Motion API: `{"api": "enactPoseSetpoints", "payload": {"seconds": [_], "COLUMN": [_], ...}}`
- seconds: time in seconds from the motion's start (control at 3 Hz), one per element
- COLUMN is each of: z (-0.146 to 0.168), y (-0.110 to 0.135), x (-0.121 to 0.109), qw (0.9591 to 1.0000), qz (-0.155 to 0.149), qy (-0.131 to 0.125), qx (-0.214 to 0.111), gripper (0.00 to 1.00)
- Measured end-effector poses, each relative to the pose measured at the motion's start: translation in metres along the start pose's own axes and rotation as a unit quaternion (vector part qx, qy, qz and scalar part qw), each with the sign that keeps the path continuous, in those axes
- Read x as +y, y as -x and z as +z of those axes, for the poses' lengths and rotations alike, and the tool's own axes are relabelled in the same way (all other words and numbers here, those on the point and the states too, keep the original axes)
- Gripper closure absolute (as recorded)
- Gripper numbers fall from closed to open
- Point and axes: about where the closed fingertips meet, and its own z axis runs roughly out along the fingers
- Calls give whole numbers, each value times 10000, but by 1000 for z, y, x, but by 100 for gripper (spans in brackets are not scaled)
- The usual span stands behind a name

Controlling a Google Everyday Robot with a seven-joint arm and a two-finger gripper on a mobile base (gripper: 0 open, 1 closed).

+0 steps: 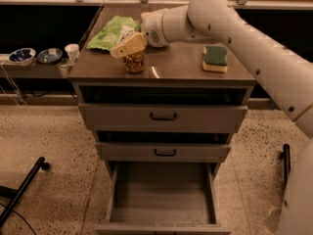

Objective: Place orange can into bottom drawer

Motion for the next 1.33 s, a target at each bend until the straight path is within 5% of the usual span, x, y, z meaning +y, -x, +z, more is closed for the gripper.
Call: {"api": "enactPoseSetpoints", "payload": {"seconds": [0.67, 1.0, 1.33], "z": [32, 32, 7], "y": [-25, -23, -26], "x": [0, 12, 38], "qw": [9985, 9964, 9895], "qz": [479, 327, -133], "qy": [171, 443, 888], "qx": [-224, -646, -1132], "gripper": [39, 62, 85]}}
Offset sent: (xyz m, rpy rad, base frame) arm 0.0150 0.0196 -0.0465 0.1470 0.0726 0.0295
